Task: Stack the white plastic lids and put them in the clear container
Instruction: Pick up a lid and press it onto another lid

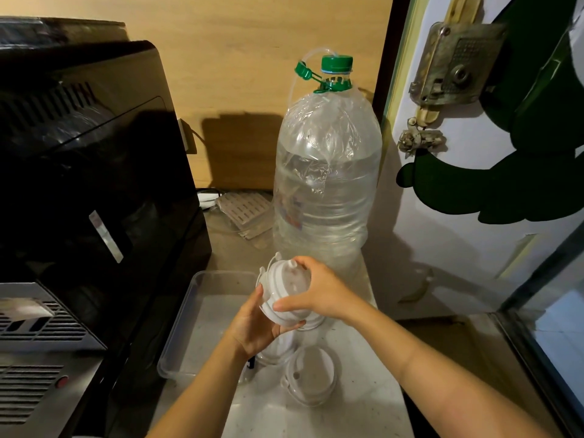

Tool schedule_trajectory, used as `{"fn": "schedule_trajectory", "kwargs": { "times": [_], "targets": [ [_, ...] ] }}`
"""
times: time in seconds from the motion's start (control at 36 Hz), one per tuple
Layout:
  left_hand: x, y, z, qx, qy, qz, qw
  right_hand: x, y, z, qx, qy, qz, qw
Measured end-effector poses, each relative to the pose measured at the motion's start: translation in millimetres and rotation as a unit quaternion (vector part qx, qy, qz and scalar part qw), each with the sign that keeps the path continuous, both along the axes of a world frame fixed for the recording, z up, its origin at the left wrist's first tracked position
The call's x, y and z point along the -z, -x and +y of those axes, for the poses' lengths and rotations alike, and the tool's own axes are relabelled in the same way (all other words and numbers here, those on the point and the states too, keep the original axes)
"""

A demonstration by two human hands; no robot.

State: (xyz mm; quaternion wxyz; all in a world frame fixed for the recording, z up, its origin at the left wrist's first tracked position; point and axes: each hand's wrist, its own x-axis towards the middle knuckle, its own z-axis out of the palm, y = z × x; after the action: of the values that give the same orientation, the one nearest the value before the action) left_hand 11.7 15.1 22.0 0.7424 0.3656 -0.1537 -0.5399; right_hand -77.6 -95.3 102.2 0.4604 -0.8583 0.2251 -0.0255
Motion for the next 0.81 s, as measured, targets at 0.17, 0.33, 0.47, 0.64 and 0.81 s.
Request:
{"fn": "schedule_trajectory", "kwargs": {
  "times": [0.17, 0.33, 0.47, 0.64, 0.81],
  "targets": [
    [-8, 6, 0, -0.012, -0.002, 0.001, 1.000, 4, -3, 7, 0.009, 0.043, 0.009, 0.999],
    [-12, 9, -1, -0.013, -0.008, -0.015, 1.000, 7, -4, 12, 0.014, 0.048, 0.022, 0.999],
    [-13, 9, -3, -0.013, -0.023, -0.024, 0.999, 6, -3, 15, 0.018, 0.083, 0.027, 0.996],
    [-15, 10, -4, -0.009, -0.022, -0.040, 0.999, 7, -2, 17, 0.020, 0.113, 0.025, 0.993],
    [-16, 8, -4, 0.008, -0.033, -0.081, 0.996, 8, 0, 19, 0.017, 0.130, 0.016, 0.991]
  ]
}}
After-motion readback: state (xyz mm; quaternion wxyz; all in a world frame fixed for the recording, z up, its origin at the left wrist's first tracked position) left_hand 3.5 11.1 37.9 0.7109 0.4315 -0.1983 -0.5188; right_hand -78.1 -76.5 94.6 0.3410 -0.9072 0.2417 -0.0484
